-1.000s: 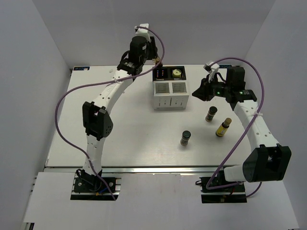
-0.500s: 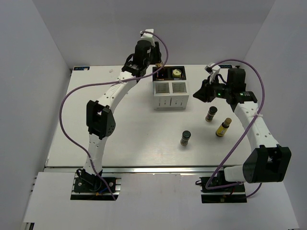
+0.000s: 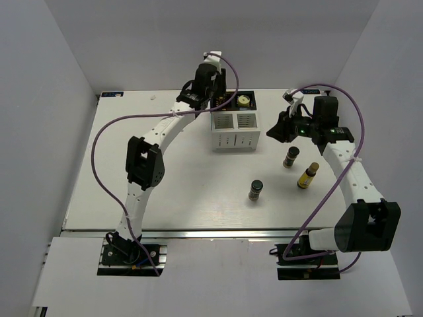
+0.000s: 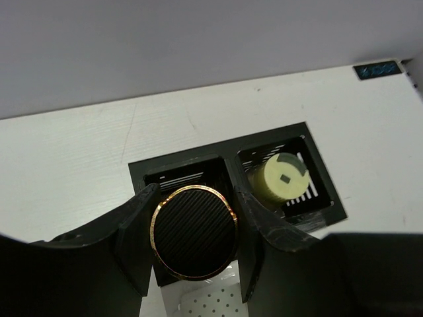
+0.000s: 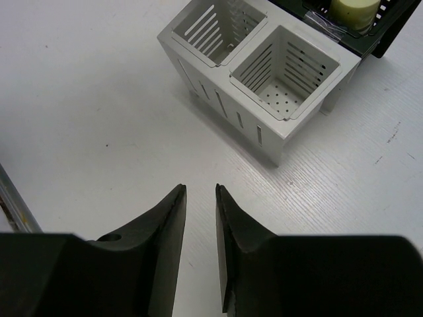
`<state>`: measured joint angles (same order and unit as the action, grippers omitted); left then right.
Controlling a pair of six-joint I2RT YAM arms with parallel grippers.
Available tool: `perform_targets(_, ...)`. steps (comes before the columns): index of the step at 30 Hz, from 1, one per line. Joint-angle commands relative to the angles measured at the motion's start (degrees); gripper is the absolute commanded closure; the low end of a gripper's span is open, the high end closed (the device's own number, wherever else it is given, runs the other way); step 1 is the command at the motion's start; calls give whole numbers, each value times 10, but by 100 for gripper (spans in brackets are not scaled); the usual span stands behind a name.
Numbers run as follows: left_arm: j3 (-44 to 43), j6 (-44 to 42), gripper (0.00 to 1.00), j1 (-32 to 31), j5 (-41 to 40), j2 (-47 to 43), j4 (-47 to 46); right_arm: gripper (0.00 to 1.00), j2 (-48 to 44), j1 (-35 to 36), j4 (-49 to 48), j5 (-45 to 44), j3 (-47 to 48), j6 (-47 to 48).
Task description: Organize the condiment bottles
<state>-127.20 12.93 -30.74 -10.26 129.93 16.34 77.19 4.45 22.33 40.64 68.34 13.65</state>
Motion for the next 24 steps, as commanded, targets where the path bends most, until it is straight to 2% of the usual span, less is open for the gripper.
perform_targets(1, -24, -17, 100, -5, -13, 5, -10, 69, -16, -5, -20, 1, -6, -5)
perform_targets(8, -31, -34, 100, -7, -30, 29, -11, 68, -16, -7, -23, 0, -9, -6)
perform_targets(11, -31, -37, 92, -8, -34, 33, -13, 66, -15, -8, -24, 0, -9, -7)
perform_targets(12, -31, -36, 79, -8, -34, 35, -13, 66, -14, -8, -24, -1, -9, -7)
perform_targets(14, -31, -37, 70, -9, -32, 37, -14, 62, -13, -8, -24, -1, -10, -7)
perform_targets(15, -31, -36, 58, -10, -29, 38, -13, 61, -13, -8, -25, -1, -9, -7)
perform_targets(17, -31, -36, 45, -12, -27, 38, -14, 55, -13, -8, -25, -2, -9, -7)
perform_targets(18, -31, -36, 34, -12, -25, 37, -14, 52, -13, -8, -25, -3, -9, -6)
perform_targets(20, -31, -35, 24, -16, -20, 34, -17, 43, -13, -8, -24, -3, -9, -6)
perform_targets(22, -34, -34, 13, -18, -17, 29, -21, 38, -13, -8, -22, -3, -9, -6)
perform_targets(24, -37, -33, 10, -19, -14, 24, -25, 35, -16, -8, -21, -3, -8, -6)
